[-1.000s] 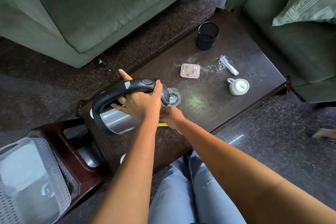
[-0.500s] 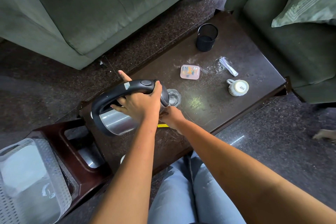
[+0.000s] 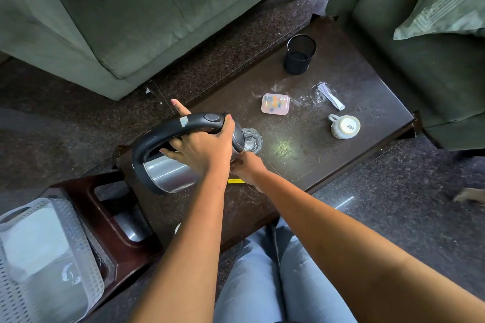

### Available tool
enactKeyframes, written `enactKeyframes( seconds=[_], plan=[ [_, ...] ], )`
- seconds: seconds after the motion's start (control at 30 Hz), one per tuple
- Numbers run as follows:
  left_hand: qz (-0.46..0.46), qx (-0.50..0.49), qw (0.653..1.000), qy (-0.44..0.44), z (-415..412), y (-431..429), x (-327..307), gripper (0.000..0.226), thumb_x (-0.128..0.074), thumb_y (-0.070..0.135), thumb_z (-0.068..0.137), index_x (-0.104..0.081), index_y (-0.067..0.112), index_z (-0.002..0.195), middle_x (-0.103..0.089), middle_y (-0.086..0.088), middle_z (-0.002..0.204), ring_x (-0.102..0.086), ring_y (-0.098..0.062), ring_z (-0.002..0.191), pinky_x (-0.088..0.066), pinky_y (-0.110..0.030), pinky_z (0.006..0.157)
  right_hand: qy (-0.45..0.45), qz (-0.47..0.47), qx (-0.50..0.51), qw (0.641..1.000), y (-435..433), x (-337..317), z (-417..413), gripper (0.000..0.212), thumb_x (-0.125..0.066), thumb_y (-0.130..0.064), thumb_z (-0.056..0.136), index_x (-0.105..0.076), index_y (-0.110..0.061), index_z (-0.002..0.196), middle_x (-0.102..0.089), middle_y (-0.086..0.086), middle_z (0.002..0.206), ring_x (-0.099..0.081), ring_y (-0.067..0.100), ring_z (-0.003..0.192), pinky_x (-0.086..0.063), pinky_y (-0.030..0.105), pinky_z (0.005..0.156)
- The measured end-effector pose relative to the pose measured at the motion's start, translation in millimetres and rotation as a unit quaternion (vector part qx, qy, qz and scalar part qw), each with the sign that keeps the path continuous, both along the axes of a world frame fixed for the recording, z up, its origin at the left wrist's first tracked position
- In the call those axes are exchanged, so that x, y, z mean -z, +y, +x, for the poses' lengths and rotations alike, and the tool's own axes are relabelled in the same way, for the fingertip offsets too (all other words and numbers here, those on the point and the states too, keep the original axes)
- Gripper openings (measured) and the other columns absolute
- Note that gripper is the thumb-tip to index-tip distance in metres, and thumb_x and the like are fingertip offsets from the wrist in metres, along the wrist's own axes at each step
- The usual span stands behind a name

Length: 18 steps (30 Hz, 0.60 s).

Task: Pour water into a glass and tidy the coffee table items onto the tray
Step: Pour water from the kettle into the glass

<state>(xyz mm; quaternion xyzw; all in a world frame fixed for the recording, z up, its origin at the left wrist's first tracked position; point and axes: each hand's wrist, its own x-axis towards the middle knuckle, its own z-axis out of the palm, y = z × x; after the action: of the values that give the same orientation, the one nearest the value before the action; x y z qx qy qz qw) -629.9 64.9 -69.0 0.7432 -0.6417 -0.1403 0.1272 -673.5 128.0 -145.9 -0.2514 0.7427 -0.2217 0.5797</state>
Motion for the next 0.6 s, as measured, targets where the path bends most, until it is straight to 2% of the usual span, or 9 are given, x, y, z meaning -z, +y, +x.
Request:
enactKeyframes(
  seconds=[0.17,0.23,0.4,0.6],
  plan=[
    [0.001,-0.002,1.0,0.006,-0.4,-0.8,-2.5,0.111,-0.061,0.067,0.067,-0.003,0.027,0.152,-0.055,-0.012,0.137,-0.031,-0.036,0.138,-0.005,-0.058,0.115,0.014,-0.006,-0.009,1.0,0.7,-3.4,-0.4,0.018,-0.055,-0.006,0.085,-0.064,0.0,0.099,-0.068,0.018,0.104,-0.06,0.032,0.1,-0.045,0.032,0.075],
    [0.003,-0.005,1.0,0.008,-0.9,-1.2,-3.4,0.111,-0.061,0.067,0.067,-0.002,0.028,0.152,-0.053,-0.011,0.139,-0.029,-0.035,0.139,-0.004,-0.057,0.115,0.019,-0.015,-0.016,1.0,0.8,-4.9,-1.2,0.018,-0.055,-0.006,0.084,-0.064,-0.003,0.1,-0.067,0.018,0.105,-0.059,0.033,0.1,-0.045,0.034,0.078],
    [0.002,-0.002,1.0,0.012,-2.1,-1.8,-5.4,0.111,-0.061,0.067,0.066,-0.001,0.028,0.152,-0.053,-0.008,0.14,-0.028,-0.034,0.14,-0.003,-0.056,0.116,0.012,-0.024,-0.015,1.0,1.1,-5.8,-2.4,0.027,-0.054,-0.002,0.085,-0.064,-0.007,0.109,-0.067,0.012,0.099,-0.06,0.03,0.101,-0.041,0.028,0.074],
    [0.008,-0.002,1.0,0.006,-1.8,-3.2,-5.7,0.111,-0.059,0.07,0.067,0.001,0.029,0.152,-0.052,-0.008,0.141,-0.029,-0.035,0.139,-0.004,-0.057,0.116,0.007,-0.023,-0.014,1.0,0.5,-6.5,-3.0,0.033,-0.053,-0.004,0.087,-0.061,-0.008,0.119,-0.068,0.012,0.11,-0.06,0.026,0.104,-0.041,0.025,0.077]
  ],
)
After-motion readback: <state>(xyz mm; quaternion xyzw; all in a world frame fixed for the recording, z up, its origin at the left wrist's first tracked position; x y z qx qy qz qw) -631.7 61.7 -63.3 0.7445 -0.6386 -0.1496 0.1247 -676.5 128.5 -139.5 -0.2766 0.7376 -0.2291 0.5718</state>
